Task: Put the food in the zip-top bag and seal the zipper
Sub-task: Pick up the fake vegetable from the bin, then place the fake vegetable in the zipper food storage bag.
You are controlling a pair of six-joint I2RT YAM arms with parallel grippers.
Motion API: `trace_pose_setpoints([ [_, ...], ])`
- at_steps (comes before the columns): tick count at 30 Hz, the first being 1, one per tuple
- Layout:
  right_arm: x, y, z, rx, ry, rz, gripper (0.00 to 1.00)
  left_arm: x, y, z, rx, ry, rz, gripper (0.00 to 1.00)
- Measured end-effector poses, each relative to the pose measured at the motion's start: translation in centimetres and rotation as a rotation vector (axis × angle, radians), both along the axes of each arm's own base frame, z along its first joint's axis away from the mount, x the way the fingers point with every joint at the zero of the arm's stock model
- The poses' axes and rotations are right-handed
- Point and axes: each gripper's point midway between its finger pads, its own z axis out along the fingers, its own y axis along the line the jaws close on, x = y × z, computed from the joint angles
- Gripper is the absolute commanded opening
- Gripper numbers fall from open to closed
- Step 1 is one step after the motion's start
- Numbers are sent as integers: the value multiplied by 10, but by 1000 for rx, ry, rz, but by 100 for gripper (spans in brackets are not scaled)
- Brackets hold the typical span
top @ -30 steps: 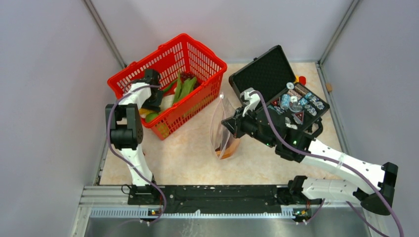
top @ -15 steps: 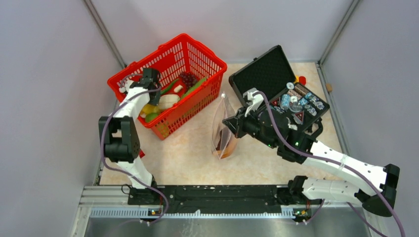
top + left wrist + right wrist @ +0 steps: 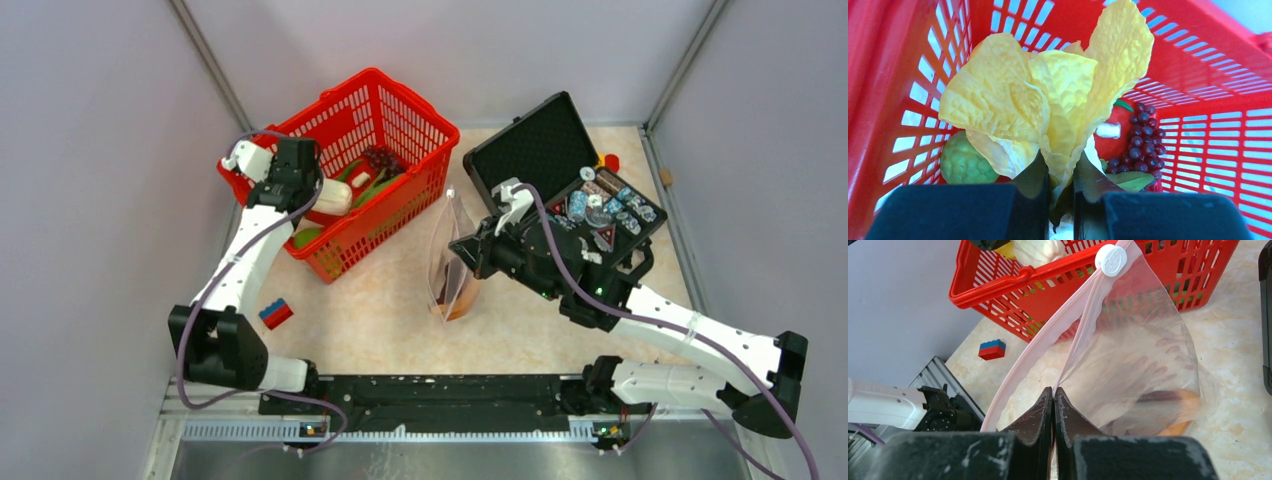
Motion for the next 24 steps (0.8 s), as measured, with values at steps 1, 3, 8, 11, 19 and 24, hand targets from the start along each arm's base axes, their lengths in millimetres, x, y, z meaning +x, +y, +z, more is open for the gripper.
trace_pose_setpoints([
  [1,0,0,0,1,1,0,0,-1,0,7,23,-19,-9,0],
  [3,1,2,-3,0,4,0,0,-1,0,16,58,-42,-24,0],
  [8,1,3,-7,-5,12,-1,0,-3,3,42,159,-93,-42,0],
  [11,2,3,-8,-5,16,-5,0,-8,1,60,202,-127,-54,0],
  [19,11,8,-10,17,23,-43,0,-37,-41,120,231,-306,-179,0],
  [24,21,19,-34,-37,63,-72,0,-62,-57,142,204,-394,-242,0],
])
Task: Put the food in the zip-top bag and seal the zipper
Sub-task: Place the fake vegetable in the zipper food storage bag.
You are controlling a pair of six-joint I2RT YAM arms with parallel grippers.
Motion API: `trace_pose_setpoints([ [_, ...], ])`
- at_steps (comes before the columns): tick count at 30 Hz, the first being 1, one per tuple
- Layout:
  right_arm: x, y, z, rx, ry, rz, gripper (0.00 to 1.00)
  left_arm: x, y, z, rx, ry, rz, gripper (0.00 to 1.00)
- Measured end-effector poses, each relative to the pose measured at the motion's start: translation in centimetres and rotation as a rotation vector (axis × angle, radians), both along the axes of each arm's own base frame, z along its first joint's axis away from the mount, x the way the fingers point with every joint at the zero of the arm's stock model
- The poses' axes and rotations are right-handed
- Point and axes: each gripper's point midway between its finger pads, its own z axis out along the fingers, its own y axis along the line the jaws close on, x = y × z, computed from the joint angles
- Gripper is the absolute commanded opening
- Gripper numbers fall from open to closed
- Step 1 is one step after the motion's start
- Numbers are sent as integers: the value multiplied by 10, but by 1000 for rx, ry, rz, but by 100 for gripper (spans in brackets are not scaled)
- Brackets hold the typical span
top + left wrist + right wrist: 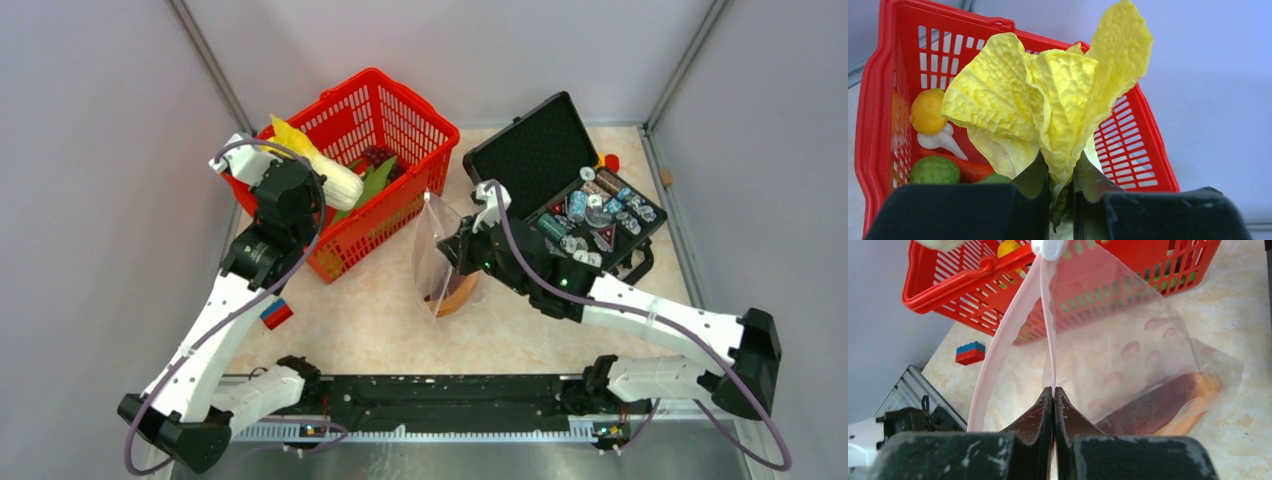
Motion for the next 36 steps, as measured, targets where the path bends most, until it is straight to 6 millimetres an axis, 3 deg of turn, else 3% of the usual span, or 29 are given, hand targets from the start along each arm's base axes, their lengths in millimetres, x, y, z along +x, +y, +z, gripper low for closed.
trace_pose_setpoints([
  [4,10,11,-9,-22,23,-24,0,-19,-11,11,-14,-41,-66,0],
  [14,36,43,9,64,29,-85,0,-55,-45,27,-18,-97,-198,0],
  [25,53,52,14,147,39,-170,0,-56,-85,1,123,-29,-176,0],
  [36,55,52,18,168,35,-183,0,-62,-107,3,120,-42,-218,0],
])
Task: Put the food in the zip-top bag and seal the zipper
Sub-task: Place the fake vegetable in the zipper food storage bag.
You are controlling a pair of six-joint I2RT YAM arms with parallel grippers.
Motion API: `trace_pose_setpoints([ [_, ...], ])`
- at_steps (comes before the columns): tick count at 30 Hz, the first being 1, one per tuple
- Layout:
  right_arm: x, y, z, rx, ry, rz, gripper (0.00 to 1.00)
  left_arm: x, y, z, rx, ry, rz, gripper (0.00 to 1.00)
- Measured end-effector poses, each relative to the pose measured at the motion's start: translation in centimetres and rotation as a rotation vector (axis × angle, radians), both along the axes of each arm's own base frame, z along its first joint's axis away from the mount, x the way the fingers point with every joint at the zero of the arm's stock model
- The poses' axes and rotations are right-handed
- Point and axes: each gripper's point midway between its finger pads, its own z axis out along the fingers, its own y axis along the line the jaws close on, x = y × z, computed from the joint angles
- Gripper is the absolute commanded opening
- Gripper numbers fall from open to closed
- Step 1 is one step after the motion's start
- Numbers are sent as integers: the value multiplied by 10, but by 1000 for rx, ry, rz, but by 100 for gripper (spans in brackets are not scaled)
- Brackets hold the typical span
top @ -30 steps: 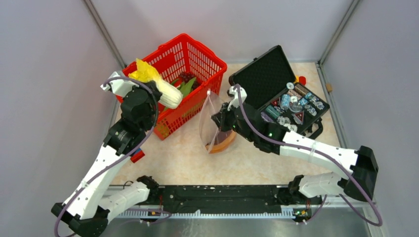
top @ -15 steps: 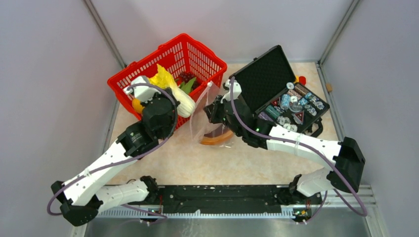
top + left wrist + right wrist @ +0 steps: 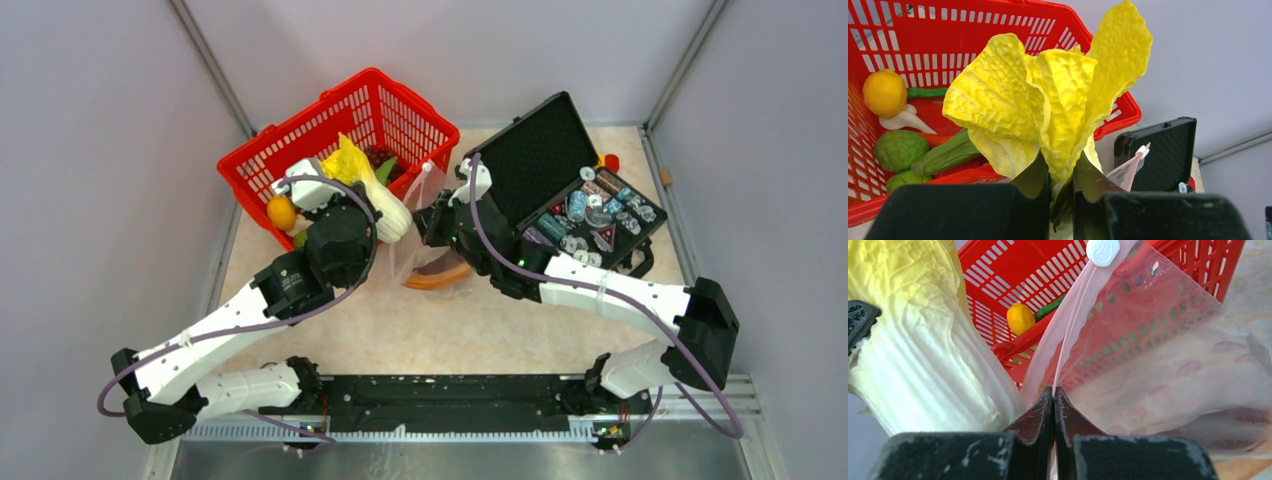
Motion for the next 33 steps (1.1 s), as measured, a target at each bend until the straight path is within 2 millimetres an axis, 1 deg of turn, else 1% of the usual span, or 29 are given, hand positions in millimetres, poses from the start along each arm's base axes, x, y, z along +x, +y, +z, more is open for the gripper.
trace_pose_setpoints([
  [8,1,0,0,3,0,-3,0,-5,-1,5,-43,-5,-20,0],
  [13,1,0,2,14,-4,-4,0,-4,-3,2,-49,0,-11,0],
  [16,0,-1,4,29,-3,-4,0,0,-5,-9,-32,20,20,0],
  [19,-1,-5,6,37,1,-7,0,5,-7,-24,3,44,65,0],
  [22,-5,-9,15,70,-1,1,0,8,-5,-37,60,67,115,0],
  [25,-11,-12,24,106,-3,15,0,9,1,-42,115,72,175,0],
  [29,-18,-13,31,142,4,39,0,11,2,-34,140,60,210,0],
  [31,-21,-10,33,161,13,57,0,11,-1,-26,145,46,213,0],
  [33,-24,-7,34,180,24,75,0,11,-7,-15,148,23,215,0],
])
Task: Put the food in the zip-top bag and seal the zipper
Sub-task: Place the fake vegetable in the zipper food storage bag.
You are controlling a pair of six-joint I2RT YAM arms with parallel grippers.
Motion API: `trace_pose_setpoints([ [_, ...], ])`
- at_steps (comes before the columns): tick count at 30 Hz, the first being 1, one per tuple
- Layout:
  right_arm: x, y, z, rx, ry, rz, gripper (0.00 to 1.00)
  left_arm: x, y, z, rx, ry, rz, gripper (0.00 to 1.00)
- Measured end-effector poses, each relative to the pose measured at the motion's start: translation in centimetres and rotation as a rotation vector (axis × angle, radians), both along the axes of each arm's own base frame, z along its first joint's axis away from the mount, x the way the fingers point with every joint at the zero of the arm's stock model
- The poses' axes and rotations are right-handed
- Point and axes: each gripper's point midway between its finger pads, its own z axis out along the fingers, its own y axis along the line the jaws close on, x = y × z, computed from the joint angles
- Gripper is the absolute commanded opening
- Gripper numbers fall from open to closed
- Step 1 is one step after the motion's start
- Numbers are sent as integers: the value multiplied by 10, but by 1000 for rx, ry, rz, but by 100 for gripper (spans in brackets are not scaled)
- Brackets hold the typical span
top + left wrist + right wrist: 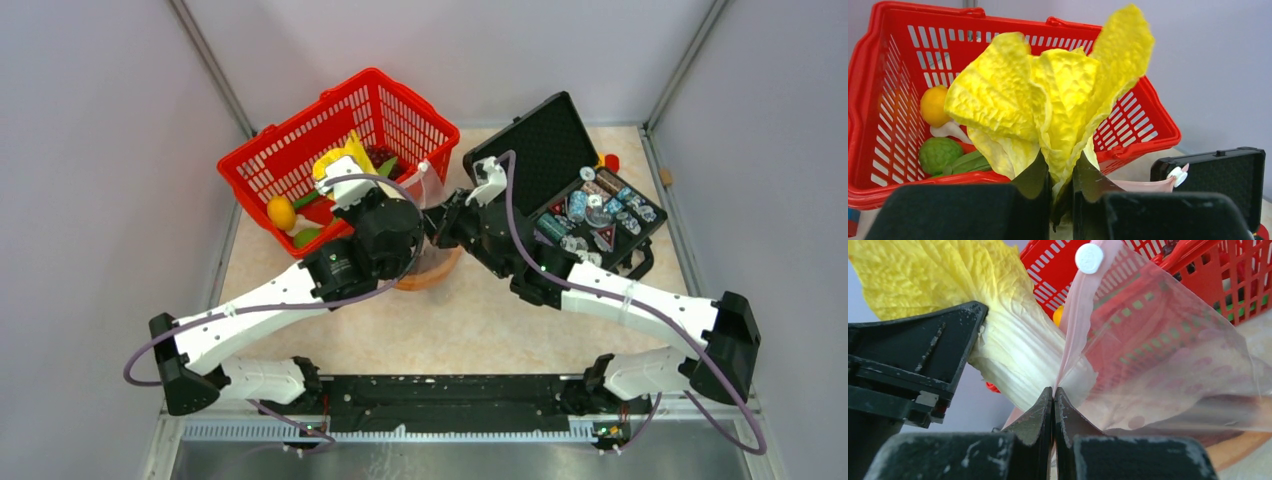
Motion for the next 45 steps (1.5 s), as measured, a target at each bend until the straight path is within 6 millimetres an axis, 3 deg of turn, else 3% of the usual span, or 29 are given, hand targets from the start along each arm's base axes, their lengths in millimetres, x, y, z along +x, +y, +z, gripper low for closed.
trace_pose_setpoints([
  [7,-1,-2,1,70,44,4,0,-3,-20,12,92,-2,7,0],
  [19,9,-12,8,257,130,8,0,-11,-26,-5,145,15,30,2],
  [24,7,-10,11,275,134,22,0,-5,-41,-4,203,40,34,40],
  [26,7,-10,11,278,135,22,0,-5,-49,-4,230,50,13,65],
  [30,8,-13,3,268,139,7,0,-9,-64,-2,258,52,-121,98],
  [33,9,-15,-9,245,153,-7,0,-14,-64,1,243,37,-284,99],
  [41,8,-21,-15,214,142,-21,0,-30,-28,39,132,-65,-569,99],
  [45,8,-21,-17,195,136,-20,0,-26,-17,35,147,-38,-625,99],
])
